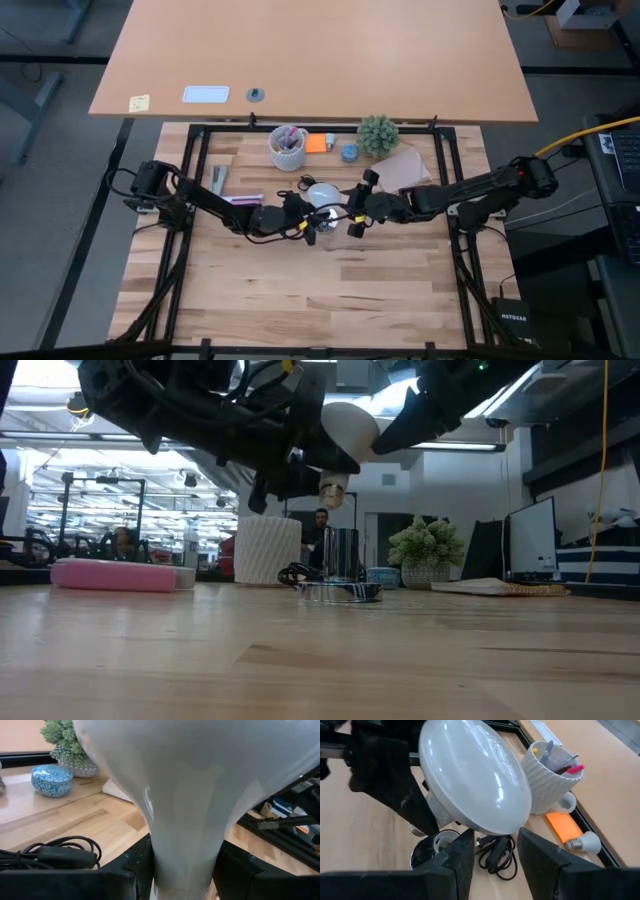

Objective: Screw lightbulb
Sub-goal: Insert the white light bulb into the silver lamp

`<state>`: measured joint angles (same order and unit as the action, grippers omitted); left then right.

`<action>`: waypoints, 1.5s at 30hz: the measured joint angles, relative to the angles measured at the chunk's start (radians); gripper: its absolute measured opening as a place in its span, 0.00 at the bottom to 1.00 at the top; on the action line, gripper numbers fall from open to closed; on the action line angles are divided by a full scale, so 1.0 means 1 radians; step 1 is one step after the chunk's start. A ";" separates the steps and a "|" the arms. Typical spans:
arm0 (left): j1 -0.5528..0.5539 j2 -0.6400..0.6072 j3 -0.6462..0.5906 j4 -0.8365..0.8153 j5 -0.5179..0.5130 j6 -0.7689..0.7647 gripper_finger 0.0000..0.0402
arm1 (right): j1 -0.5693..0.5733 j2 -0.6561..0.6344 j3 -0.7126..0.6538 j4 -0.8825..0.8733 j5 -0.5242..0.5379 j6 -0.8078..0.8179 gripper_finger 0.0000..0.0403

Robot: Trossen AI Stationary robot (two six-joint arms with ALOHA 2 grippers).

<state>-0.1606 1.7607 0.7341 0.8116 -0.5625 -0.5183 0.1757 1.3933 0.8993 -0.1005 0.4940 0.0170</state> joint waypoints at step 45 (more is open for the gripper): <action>0.069 -0.148 0.000 0.110 -0.003 0.316 0.38 | 0.000 -0.367 0.001 -0.325 -0.003 0.023 0.37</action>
<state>-0.0917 1.6123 0.7341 0.9214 -0.5652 -0.2027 0.1761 1.0267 0.9001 -0.4260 0.4909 0.0402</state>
